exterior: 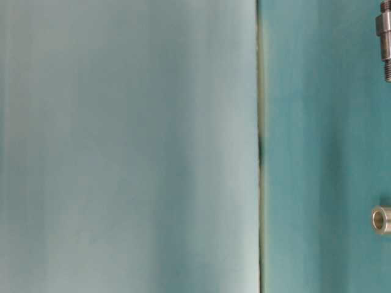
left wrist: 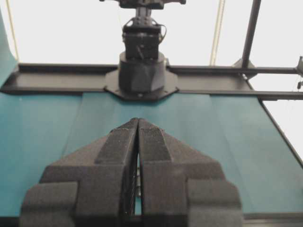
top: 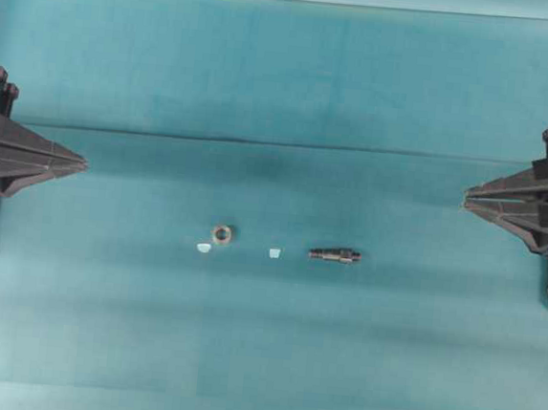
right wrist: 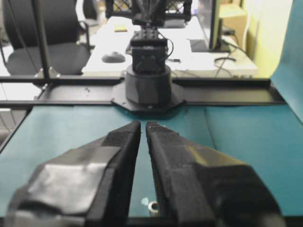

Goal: Insert the washer onto the shaft with both hands.
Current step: 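Move both grippers inward over the silver washer and the threaded shaft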

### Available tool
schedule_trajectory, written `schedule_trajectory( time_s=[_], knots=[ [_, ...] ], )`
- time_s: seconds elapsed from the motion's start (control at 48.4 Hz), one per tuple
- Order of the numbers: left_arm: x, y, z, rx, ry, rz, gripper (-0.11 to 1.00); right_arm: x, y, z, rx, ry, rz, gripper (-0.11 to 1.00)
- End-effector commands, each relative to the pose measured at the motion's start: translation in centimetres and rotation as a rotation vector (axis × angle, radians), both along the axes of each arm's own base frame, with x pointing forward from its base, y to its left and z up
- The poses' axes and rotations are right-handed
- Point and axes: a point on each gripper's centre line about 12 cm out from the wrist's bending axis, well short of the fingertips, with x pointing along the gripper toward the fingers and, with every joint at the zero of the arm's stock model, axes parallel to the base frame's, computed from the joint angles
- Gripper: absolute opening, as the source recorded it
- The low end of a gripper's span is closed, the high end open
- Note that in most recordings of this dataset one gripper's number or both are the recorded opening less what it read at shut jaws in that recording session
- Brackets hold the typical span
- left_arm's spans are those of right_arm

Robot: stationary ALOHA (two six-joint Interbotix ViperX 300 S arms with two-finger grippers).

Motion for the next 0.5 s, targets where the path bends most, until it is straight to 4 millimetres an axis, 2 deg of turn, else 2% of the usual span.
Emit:
schedule_trajectory(
  time_s=[0.0,0.062,0.124,0.207,0.31,0.475],
  knots=[
    [1.3,-0.2,0.3,-0.030,0.052,-0.012,0.02,0.2,-0.2,0.3,0.015,-0.002,-0.008,0.00],
    [2.2,-0.2,0.2,-0.056,0.105,-0.011,0.02,0.3,-0.3,0.3,0.070,0.021,-0.016,0.01],
    [2.9,-0.2,0.2,-0.081,0.143,-0.010,0.02,0.5,-0.4,0.3,0.114,0.062,-0.021,-0.05],
    [3.7,-0.2,0.1,-0.093,0.180,-0.008,0.02,0.7,-0.4,0.1,0.137,0.128,-0.020,-0.09],
    [4.7,-0.3,-0.3,-0.094,0.232,-0.008,0.02,1.2,-0.4,-0.1,0.145,0.230,-0.022,-0.10],
    [6.4,-0.2,-1.1,-0.093,0.367,0.002,0.02,2.7,-0.5,-1.9,0.156,0.455,-0.035,-0.10]
  ],
)
